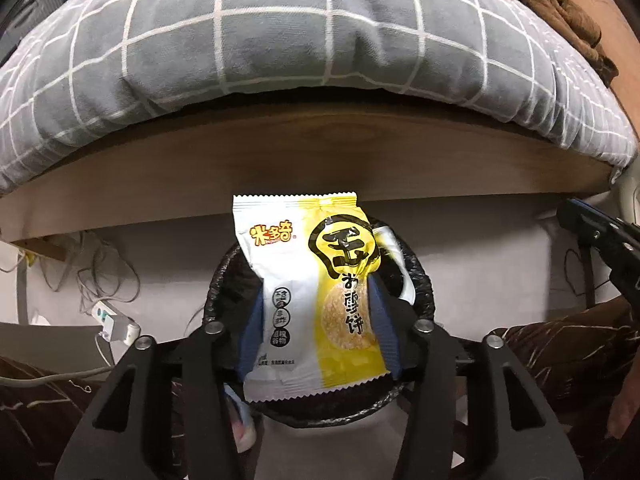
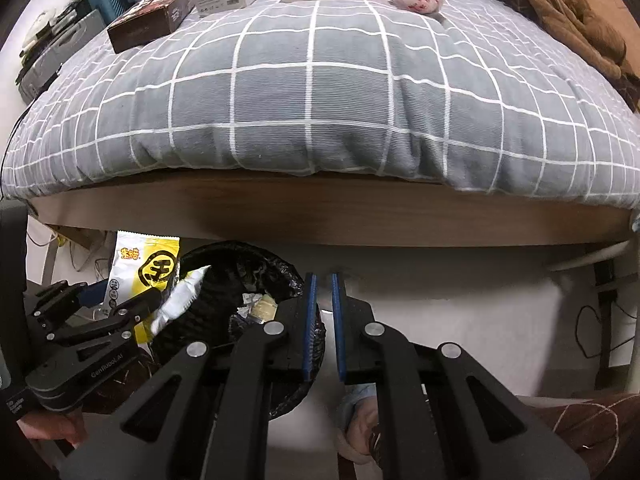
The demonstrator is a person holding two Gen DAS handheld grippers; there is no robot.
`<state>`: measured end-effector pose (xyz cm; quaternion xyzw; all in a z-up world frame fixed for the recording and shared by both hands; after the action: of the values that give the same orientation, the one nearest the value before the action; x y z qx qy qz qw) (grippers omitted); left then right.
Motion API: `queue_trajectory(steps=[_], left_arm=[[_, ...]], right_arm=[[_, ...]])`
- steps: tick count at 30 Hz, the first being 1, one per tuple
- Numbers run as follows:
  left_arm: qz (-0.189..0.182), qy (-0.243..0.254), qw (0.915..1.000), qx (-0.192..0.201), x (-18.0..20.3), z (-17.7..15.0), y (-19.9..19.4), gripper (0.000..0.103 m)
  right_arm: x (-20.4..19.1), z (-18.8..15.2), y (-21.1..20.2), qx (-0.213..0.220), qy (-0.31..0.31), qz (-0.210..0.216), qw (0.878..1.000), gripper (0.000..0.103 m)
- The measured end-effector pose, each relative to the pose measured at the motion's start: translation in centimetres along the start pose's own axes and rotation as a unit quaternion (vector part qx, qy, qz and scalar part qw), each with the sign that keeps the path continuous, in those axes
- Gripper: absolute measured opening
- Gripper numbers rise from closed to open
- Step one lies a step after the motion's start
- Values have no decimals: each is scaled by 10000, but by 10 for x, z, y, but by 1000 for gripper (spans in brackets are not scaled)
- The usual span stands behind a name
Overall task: Collect trash
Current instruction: 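Open the left tool to drop the wrapper while the right tool drops the zip bag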
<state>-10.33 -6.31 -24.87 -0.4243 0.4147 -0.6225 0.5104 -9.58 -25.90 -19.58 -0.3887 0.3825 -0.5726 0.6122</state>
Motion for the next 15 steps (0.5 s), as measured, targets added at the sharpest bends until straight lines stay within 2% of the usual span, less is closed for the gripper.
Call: queue_trajectory(steps=[7, 11, 15], left_arm=[[332, -11, 9992, 200, -19, -2, -7, 83], [379, -202, 9988, 253, -40, -6, -11, 93], [500, -353, 9976, 317, -61, -12, -19, 96]], right_arm=[[-22, 3, 7, -84, -143, 216, 9996, 7], [-41, 2, 14, -201, -290, 386, 9986, 4], [-63, -1, 20, -321, -396, 588, 9970, 4]])
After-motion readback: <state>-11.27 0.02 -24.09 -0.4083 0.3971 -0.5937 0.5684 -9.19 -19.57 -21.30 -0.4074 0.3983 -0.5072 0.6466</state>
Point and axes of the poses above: each gripper's, at about its wrist camera, not at the fingertips, and y roughly the way its jaws point, x to its right, z to its top, the point moved 1 cm from there along y, roughly the way its jaws point, and after that the axes turned 1 degree about -z, right-handed, at the moved point
